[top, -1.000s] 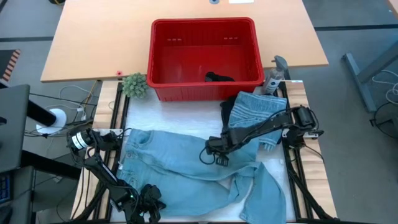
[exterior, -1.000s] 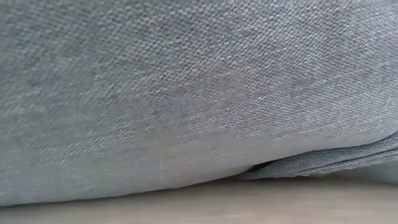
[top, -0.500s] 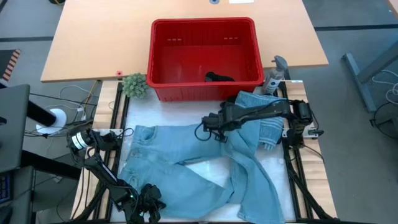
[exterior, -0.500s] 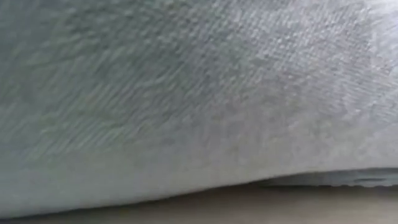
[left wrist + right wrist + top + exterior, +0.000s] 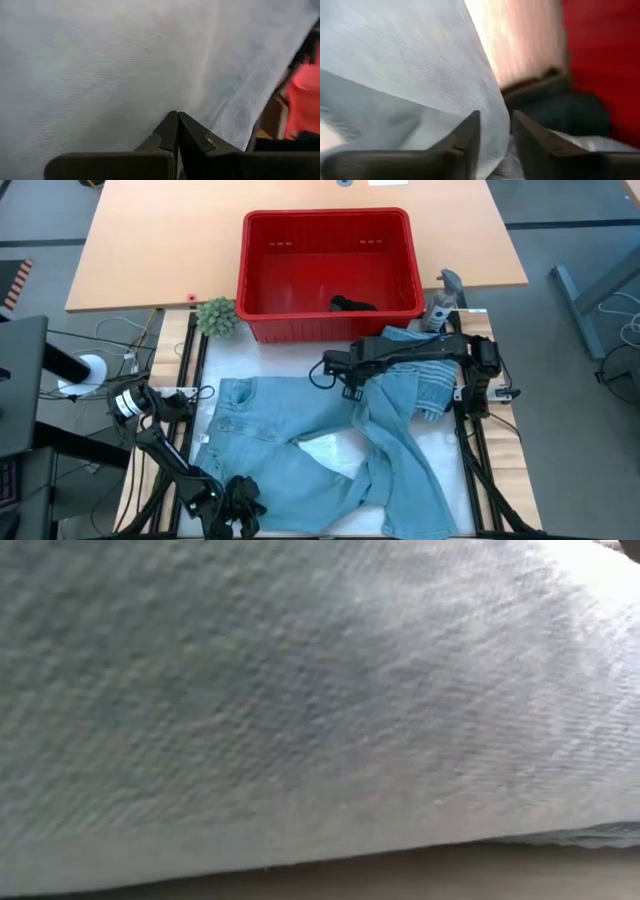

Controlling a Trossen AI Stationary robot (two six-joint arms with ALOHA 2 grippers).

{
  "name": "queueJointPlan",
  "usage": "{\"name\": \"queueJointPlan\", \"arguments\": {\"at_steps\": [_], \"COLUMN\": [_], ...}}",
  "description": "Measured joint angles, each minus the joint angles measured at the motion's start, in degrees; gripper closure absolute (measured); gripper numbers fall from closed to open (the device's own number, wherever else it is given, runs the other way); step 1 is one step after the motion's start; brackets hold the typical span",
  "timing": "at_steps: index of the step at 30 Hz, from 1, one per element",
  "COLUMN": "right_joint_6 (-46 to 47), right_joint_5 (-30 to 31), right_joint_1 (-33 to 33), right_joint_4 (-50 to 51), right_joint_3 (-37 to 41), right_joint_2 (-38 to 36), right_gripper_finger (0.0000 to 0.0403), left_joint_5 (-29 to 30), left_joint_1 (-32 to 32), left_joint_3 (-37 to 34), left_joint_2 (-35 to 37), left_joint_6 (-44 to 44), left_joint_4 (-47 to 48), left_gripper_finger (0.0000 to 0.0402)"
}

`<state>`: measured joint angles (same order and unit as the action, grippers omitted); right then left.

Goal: Fold Laundry from Bin
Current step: Fold the blue pants

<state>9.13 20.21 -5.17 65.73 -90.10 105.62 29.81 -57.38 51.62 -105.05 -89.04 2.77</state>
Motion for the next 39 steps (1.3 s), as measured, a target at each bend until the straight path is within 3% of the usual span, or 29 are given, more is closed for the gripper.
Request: {"name": "queueJointPlan", "arguments": {"at_steps": [5,11,16,19,21,25,31,35,39], "right_joint_6": [-0.18,-0.41,5.68,11.32,14.82,20.04,21.51,22.40,24.18], "right_joint_5": [-0.59,-0.60,-0.85,-0.53,-0.49,0.30,4.63,7.21,7.81], "right_joint_1": [-0.19,2.48,7.56,11.65,14.36,19.34,25.83,28.64,31.03], "right_joint_4": [0.81,5.04,10.44,12.02,11.97,12.05,13.51,13.83,13.81], "right_joint_3": [-4.63,-11.48,-11.85,-11.85,-11.85,-11.85,-11.83,-11.83,-11.79], "right_joint_2": [-0.04,-5.46,-14.19,-19.02,-21.33,-24.45,-26.63,-26.71,-26.60], "right_gripper_finger": [0.0186,0.0175,0.0187,0.0193,0.0196,0.0201,0.0210,0.0219,0.0226], "left_joint_5": [7.34,16.96,28.45,29.72,25.92,11.68,3.19,-10.93,-22.62], "left_joint_1": [1.54,3.75,8.45,12.97,16.97,26.52,44.30,54.71,59.01], "left_joint_3": [-0.05,-0.01,0.01,0.06,-0.52,-1.75,-3.03,-8.07,-16.09], "left_joint_2": [6.67,19.33,30.09,35.00,37.68,41.55,46.80,50.64,50.64], "left_joint_6": [3.51,8.46,25.67,41.73,49.71,60.67,54.35,54.32,54.05], "left_joint_4": [1.92,11.54,19.39,23.07,23.29,29.84,42.96,34.26,22.60], "left_gripper_finger": [0.0401,0.0401,0.0401,0.0401,0.0401,0.0401,0.0401,0.0401,0.0401]}}
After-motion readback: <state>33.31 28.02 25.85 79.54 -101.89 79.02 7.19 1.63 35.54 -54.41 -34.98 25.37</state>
